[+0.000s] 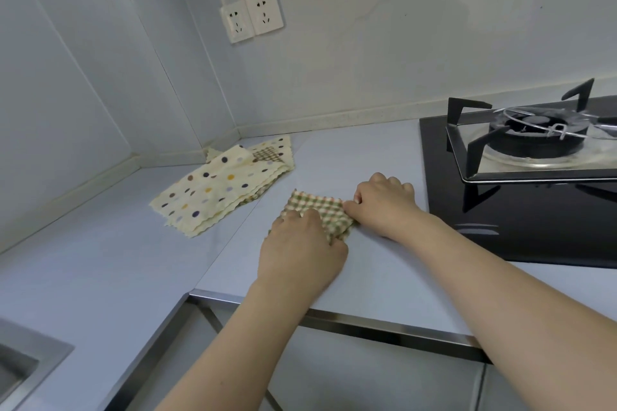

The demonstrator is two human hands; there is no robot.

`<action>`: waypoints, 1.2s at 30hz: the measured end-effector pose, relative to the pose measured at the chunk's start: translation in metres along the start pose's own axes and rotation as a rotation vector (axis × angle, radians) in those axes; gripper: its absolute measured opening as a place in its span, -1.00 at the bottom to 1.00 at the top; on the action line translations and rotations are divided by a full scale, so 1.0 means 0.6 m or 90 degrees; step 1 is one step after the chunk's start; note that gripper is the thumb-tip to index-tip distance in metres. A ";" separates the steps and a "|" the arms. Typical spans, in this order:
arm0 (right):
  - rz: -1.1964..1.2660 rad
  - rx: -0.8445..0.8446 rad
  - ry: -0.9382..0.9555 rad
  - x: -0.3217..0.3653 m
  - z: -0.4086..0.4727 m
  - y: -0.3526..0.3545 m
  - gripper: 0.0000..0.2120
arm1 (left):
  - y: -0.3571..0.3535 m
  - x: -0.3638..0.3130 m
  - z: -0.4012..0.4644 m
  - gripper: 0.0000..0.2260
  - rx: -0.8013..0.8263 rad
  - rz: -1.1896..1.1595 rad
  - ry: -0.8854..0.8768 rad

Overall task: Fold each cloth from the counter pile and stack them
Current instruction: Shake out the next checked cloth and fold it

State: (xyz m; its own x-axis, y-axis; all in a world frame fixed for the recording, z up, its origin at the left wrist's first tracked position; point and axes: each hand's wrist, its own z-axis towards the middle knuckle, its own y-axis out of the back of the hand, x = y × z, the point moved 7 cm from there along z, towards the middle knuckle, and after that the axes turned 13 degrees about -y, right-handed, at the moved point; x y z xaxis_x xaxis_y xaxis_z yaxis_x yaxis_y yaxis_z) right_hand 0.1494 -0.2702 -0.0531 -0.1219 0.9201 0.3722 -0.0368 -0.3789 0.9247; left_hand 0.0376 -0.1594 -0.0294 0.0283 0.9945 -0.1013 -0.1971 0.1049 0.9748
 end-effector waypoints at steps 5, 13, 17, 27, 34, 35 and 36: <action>-0.004 -0.013 0.005 -0.001 -0.003 0.000 -0.68 | -0.003 -0.002 0.006 -0.85 0.058 0.019 0.004; -0.006 -0.035 0.006 -0.001 -0.006 0.005 -0.69 | -0.006 0.002 -0.004 -0.85 -0.095 0.016 0.027; -0.017 -0.036 0.010 0.000 -0.009 0.005 -0.70 | -0.019 -0.004 -0.002 -0.69 -0.022 -0.029 0.067; -0.002 -0.034 0.015 0.001 -0.010 0.008 -0.66 | -0.036 0.010 -0.003 -0.43 0.198 -0.178 0.069; 0.347 0.051 0.038 0.000 -0.019 0.019 -0.87 | -0.024 0.049 -0.012 -0.74 0.056 -0.121 0.002; 0.388 0.069 0.034 0.000 -0.019 0.016 -0.88 | -0.032 0.053 -0.009 -0.63 0.102 -0.140 -0.001; 0.424 0.089 0.032 0.001 -0.018 0.013 -0.84 | -0.035 0.056 -0.005 -0.50 0.163 -0.141 -0.007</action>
State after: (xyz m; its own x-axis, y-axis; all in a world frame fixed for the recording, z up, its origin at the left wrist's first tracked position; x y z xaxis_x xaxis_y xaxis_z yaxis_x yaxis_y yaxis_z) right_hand 0.1383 -0.2736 -0.0467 -0.1201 0.4884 0.8643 0.1904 -0.8431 0.5029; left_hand 0.0398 -0.1281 -0.0542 0.0541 0.9475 -0.3151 0.0679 0.3114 0.9479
